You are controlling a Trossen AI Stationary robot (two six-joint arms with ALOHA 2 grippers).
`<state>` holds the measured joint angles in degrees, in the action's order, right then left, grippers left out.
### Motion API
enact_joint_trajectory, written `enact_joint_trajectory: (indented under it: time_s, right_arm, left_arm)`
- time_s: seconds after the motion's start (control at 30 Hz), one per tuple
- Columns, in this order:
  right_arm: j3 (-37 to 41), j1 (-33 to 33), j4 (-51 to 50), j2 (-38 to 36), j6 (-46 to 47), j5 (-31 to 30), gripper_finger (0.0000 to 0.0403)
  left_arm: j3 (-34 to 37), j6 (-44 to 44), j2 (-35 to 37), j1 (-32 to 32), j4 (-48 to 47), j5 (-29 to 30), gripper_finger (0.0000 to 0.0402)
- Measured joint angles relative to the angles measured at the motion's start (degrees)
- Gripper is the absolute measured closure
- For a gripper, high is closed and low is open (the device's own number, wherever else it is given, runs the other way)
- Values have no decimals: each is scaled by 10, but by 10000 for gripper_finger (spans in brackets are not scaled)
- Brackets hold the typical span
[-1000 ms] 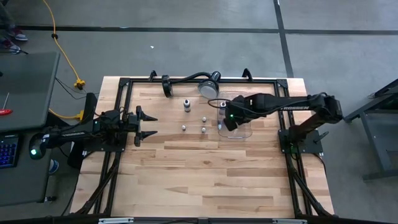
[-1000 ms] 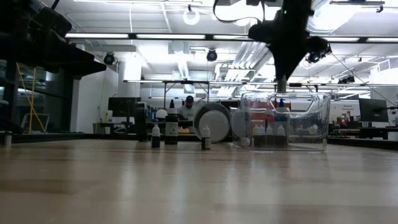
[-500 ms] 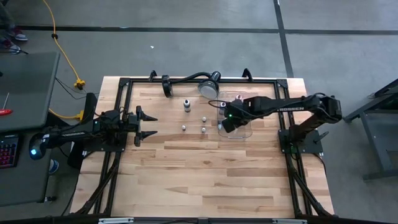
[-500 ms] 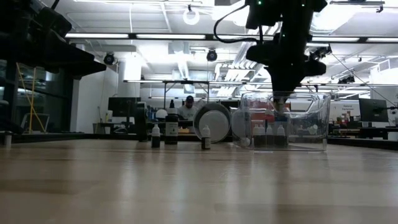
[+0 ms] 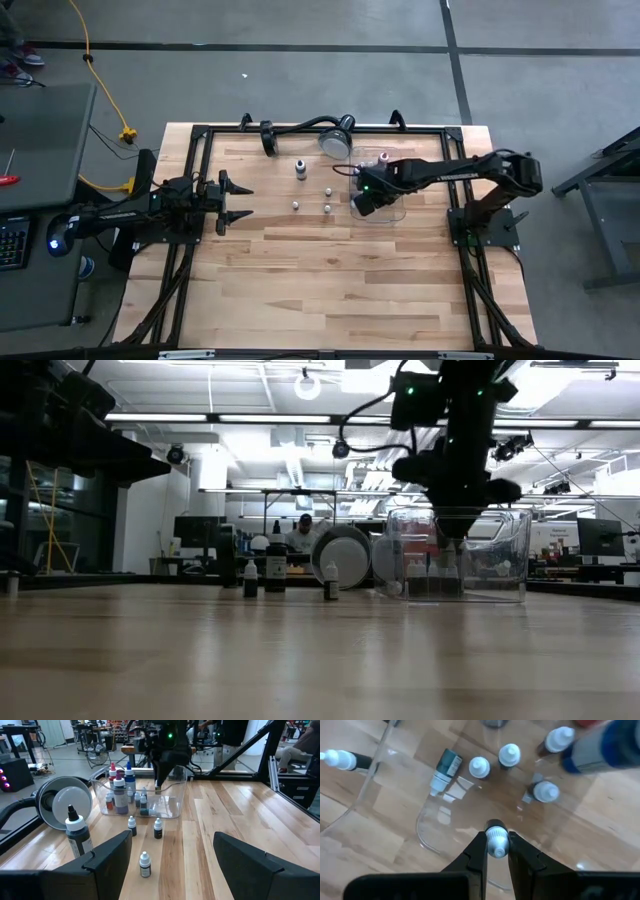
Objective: Pick & Place food coloring
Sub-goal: Put the small green food coloring bottle into the transparent bin
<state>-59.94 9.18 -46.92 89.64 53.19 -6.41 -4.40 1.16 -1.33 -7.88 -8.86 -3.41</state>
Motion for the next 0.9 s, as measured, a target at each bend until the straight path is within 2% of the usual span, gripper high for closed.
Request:
enact_joint_trajectory:
  time_s: [0.2,0.9]
  right_arm:
    - [0,13,41,29,-9,9,358]
    - [0,51,62,72,-57,4,358]
  left_arm:
    - [0,0,0,0,0,0,124]
    - [0,0,0,0,0,0,124]
